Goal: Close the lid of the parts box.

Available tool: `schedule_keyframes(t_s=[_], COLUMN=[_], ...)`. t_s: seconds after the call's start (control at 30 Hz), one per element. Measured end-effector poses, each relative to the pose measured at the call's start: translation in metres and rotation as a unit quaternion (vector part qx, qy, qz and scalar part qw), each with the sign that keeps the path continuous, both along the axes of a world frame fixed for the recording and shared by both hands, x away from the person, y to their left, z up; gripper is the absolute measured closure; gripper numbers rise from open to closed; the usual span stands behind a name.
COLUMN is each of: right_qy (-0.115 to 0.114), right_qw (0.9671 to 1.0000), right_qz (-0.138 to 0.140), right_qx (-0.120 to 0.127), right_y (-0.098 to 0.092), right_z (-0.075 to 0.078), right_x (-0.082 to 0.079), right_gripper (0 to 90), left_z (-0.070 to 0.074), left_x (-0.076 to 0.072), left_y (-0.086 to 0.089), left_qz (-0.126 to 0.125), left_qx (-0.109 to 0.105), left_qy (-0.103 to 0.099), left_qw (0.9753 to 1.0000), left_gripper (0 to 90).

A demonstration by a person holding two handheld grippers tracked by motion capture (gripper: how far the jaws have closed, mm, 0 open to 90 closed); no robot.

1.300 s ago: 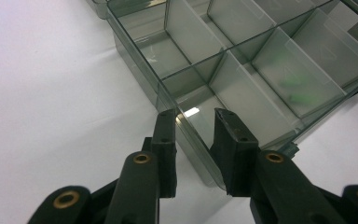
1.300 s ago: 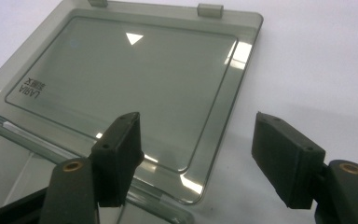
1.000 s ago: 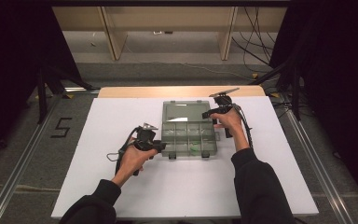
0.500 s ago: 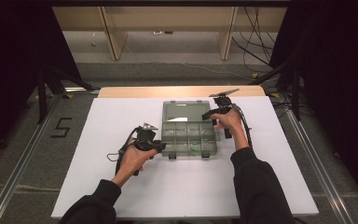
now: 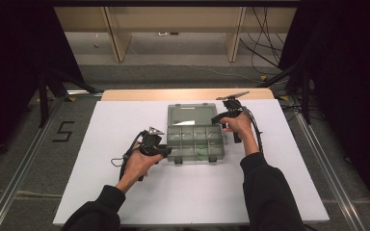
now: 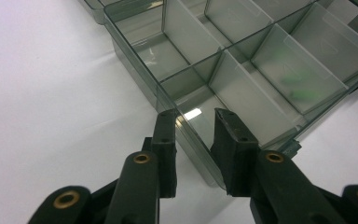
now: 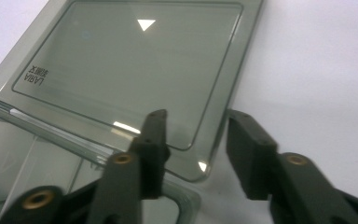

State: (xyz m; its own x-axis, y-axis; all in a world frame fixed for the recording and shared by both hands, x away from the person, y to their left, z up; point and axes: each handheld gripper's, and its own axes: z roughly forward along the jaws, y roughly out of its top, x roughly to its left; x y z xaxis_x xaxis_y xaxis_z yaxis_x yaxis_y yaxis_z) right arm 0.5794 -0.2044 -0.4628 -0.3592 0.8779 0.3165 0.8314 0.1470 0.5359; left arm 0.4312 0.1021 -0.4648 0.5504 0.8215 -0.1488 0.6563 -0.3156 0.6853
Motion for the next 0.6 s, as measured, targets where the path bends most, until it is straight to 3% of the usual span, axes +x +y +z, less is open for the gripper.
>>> schedule_keyframes(t_s=[0.03,0.13,0.17,0.4,0.43,0.47,0.6], right_qy=[0.019,0.020,0.033,0.040,0.051,0.046,0.051], right_qw=[0.9997,0.9995,0.9988,0.9984,0.9973,0.9975,0.9973], right_qz=[-0.011,-0.010,-0.019,-0.022,-0.026,-0.023,-0.030], right_qx=[0.013,0.021,0.032,0.034,0.047,0.048,0.043], right_y=[-0.001,-0.003,-0.003,0.002,0.003,0.003,0.007], right_z=[0.002,0.000,0.000,-0.004,-0.005,-0.007,-0.005], right_x=[-0.001,-0.002,-0.002,0.001,0.002,0.002,0.003], right_gripper=[66.9,66.7,63.9,54.2,52.5,51.4,49.9], left_z=[0.000,0.000,0.000,0.000,0.000,0.000,0.000], left_x=[0.000,0.000,0.000,0.000,0.000,0.000,0.000], left_y=[0.000,0.000,0.000,0.001,0.001,0.001,0.001], left_qz=[-0.001,-0.003,-0.003,-0.005,-0.005,-0.006,-0.005], left_qx=[0.003,0.003,0.003,0.003,0.003,0.003,0.003], left_qy=[-0.003,-0.003,-0.003,-0.004,-0.004,-0.004,-0.004], left_qw=[1.0000,1.0000,1.0000,1.0000,1.0000,1.0000,1.0000], left_gripper=[70.1,70.0,70.0,70.1,70.1,70.1,70.1])
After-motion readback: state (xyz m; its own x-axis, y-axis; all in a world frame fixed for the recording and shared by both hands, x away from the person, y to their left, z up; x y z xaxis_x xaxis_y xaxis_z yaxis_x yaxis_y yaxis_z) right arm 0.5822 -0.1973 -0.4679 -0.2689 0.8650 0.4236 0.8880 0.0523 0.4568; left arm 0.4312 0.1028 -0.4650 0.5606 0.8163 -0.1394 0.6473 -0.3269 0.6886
